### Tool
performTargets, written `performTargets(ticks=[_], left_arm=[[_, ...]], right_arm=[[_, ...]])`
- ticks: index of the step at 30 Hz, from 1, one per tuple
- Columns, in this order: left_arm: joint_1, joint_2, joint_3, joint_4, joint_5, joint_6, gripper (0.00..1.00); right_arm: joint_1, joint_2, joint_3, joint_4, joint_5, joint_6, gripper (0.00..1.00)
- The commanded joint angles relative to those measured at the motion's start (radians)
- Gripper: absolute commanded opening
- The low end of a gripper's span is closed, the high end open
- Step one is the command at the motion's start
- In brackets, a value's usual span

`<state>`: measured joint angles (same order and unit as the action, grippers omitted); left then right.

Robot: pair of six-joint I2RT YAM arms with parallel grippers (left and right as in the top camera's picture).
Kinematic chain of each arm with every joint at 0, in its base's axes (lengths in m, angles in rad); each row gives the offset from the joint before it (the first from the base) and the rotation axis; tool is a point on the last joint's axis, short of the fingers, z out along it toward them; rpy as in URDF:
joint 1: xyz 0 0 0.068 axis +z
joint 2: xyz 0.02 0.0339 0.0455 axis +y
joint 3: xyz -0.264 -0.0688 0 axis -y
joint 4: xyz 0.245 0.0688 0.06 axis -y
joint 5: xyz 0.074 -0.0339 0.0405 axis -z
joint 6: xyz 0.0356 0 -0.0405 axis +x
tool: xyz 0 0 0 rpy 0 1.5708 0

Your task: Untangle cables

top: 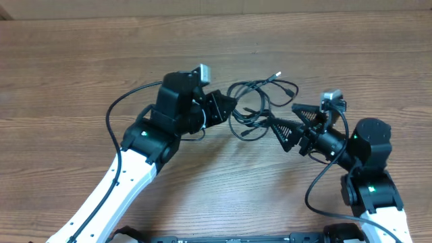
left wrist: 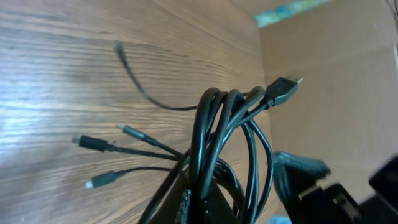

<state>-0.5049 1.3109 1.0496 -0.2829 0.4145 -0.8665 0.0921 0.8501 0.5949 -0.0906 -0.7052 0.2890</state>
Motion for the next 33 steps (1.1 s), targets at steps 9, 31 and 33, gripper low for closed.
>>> performTargets(ticks=[9,31,33], left_arm=[[-0.027,-0.023,0.014,0.078,-0.026,0.06,0.04],[-0.113,-0.023,0.014,0.092,-0.026,0.111,0.04],[-0.113,-0.023,0.014,0.093,-0.026,0.111,0.04]], right_arm=[[-0.002,0.066,0.024,0.048,-0.132,0.026,0.91],[-0.002,0.066,0.024,0.063,-0.15,0.026,0.43],[-0.002,0.066,0.024,0.063,-0.15,0.025,0.32]])
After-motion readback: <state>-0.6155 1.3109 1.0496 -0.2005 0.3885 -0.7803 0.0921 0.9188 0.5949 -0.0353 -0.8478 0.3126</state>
